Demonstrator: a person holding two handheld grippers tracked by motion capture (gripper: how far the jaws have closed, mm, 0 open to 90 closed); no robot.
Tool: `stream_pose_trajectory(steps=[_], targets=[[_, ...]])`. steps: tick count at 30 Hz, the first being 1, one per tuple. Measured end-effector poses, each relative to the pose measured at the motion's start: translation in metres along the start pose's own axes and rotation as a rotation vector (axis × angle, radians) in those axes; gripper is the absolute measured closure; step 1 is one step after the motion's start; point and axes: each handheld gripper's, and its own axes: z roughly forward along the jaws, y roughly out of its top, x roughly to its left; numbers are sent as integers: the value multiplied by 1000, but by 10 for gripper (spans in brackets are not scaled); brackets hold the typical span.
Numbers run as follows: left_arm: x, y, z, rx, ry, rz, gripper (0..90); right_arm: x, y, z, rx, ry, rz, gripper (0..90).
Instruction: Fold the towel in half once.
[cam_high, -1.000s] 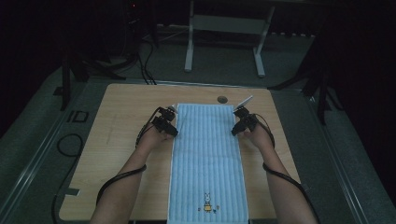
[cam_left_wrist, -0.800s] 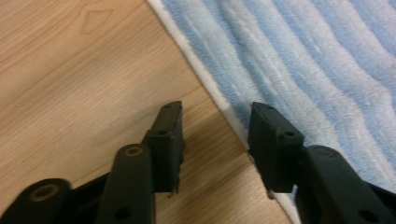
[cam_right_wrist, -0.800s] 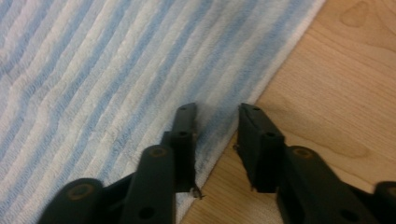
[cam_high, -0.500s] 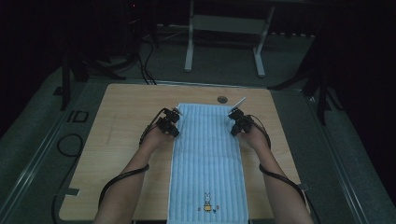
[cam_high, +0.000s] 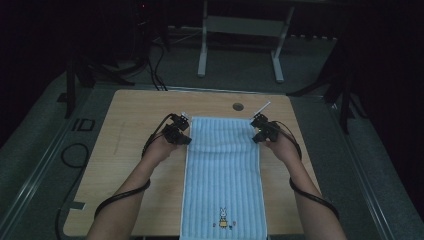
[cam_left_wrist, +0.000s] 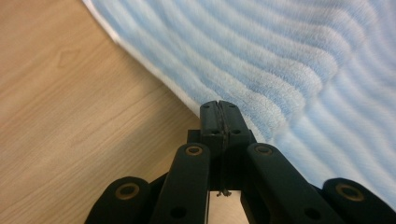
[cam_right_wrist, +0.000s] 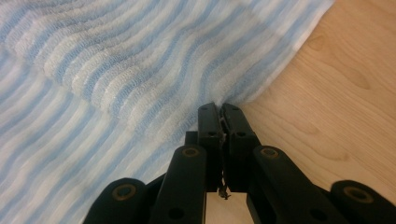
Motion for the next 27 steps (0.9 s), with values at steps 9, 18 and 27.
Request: stream_pose_trajectory(steps=[9,18,27], targets=[[-39,-43,-26,-27,-33,93,899,37,-55,-27,-68,32,-83,872],[-60,-81,-16,35,-45,128,898,72,-108,-23,-63,92,-101,871],[-61,-78,-3,40,-59,116,898,70,-123,3,-5,123,-55,860]])
